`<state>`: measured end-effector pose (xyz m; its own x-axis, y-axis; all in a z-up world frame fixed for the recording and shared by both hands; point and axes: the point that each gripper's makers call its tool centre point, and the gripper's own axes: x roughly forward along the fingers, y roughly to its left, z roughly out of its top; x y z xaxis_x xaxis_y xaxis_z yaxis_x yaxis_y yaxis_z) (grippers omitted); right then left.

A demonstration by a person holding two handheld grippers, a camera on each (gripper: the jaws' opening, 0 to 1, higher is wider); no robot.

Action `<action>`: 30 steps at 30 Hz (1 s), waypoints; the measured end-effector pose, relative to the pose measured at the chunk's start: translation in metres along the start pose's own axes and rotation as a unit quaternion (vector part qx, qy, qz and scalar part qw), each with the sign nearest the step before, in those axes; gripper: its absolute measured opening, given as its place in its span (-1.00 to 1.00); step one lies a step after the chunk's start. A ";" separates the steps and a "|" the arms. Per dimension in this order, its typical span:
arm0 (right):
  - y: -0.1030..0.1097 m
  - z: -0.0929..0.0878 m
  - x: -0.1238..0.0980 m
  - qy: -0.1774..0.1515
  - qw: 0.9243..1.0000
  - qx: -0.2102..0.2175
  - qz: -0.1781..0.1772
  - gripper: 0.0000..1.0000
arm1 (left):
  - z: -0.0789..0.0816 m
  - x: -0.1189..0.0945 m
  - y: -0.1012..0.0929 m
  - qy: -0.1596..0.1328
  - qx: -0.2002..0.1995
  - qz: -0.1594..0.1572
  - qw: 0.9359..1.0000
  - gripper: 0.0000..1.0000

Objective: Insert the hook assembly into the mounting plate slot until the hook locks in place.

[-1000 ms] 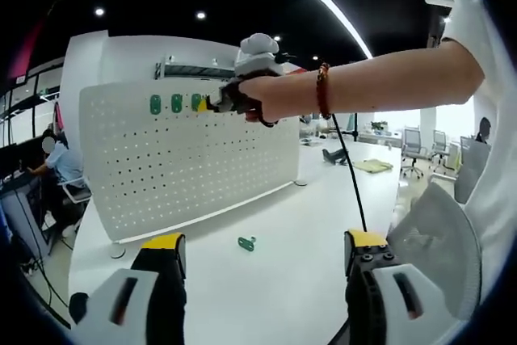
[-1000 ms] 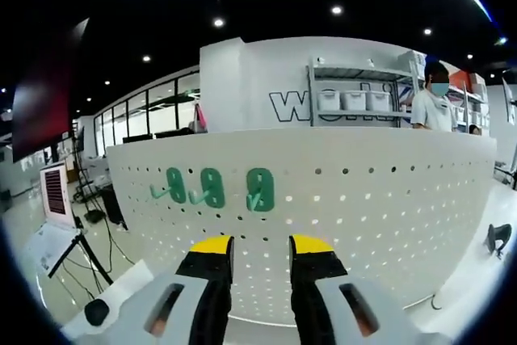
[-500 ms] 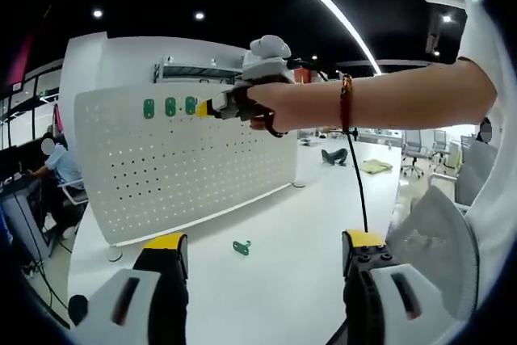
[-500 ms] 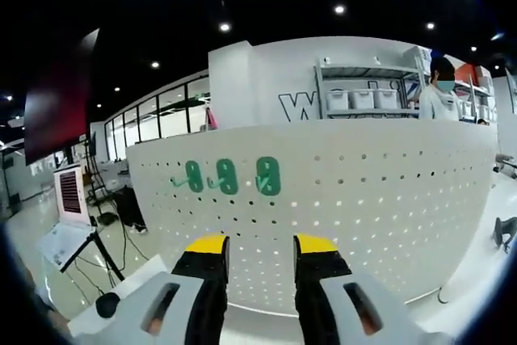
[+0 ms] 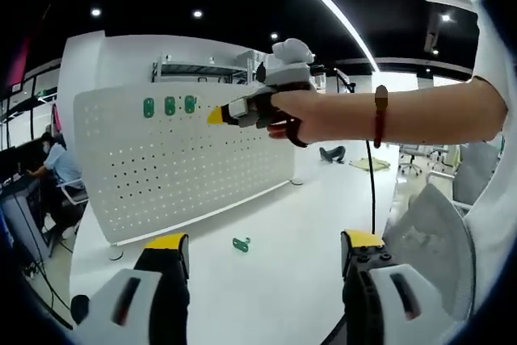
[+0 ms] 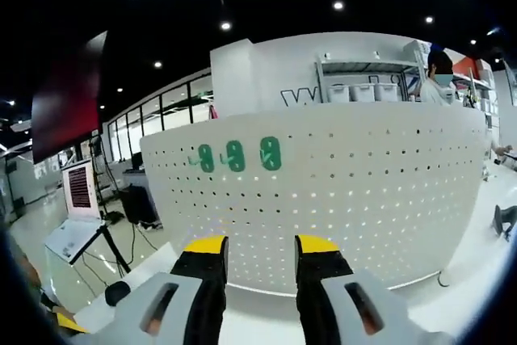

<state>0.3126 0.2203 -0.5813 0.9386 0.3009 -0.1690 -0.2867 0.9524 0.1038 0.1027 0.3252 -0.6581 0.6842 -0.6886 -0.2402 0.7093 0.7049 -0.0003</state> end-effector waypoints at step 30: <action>-0.020 -0.049 -0.059 0.026 0.999 0.009 0.039 -0.13 | -0.016 0.038 -0.016 0.043 -0.014 -0.001 0.999 0.38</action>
<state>0.2539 0.1856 -0.6219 0.9018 0.3775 -0.2102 -0.3556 0.9248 0.1353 0.1152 0.2906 -0.6828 0.6641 -0.6743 -0.3228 0.7054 0.7082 -0.0281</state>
